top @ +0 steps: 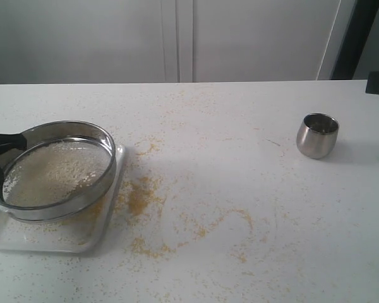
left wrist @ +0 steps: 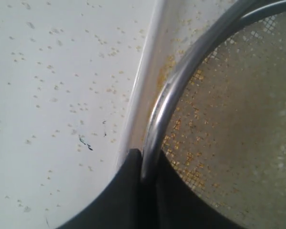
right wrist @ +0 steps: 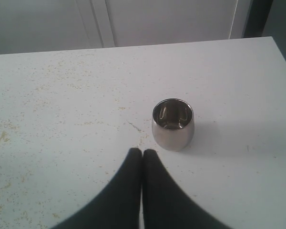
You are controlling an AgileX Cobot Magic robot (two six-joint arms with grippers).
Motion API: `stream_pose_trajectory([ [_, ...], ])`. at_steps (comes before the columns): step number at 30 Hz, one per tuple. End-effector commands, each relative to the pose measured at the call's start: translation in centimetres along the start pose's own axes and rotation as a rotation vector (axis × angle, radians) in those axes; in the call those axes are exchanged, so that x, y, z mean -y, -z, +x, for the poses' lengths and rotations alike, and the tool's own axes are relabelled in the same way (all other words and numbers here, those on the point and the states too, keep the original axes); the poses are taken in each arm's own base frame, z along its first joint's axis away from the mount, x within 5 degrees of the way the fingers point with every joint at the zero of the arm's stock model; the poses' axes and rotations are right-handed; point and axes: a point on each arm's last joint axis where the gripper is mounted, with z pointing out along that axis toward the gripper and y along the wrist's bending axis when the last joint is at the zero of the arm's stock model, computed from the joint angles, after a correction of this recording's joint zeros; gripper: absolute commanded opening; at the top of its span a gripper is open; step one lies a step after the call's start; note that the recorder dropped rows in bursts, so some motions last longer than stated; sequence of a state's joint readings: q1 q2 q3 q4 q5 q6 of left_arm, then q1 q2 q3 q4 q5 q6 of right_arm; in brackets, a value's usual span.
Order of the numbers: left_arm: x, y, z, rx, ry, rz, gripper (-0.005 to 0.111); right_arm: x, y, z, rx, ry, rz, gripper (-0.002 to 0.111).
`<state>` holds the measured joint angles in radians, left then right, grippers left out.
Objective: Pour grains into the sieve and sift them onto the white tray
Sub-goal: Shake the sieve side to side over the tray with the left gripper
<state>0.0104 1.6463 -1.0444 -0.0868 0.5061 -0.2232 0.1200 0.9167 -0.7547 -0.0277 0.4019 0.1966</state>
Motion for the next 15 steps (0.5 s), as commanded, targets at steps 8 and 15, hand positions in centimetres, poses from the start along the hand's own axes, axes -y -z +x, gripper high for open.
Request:
stream_pose_trajectory([
  [8, 0.4, 0.4, 0.0, 0.015, 0.027, 0.032, 0.0, 0.0, 0.1, 0.1, 0.008, 0.002, -0.001, 0.0],
  [15, 2.8, 0.4, 0.3, 0.041, -0.162, 0.081, 0.0, 0.0, 0.1, 0.1, 0.008, 0.002, -0.001, 0.0],
])
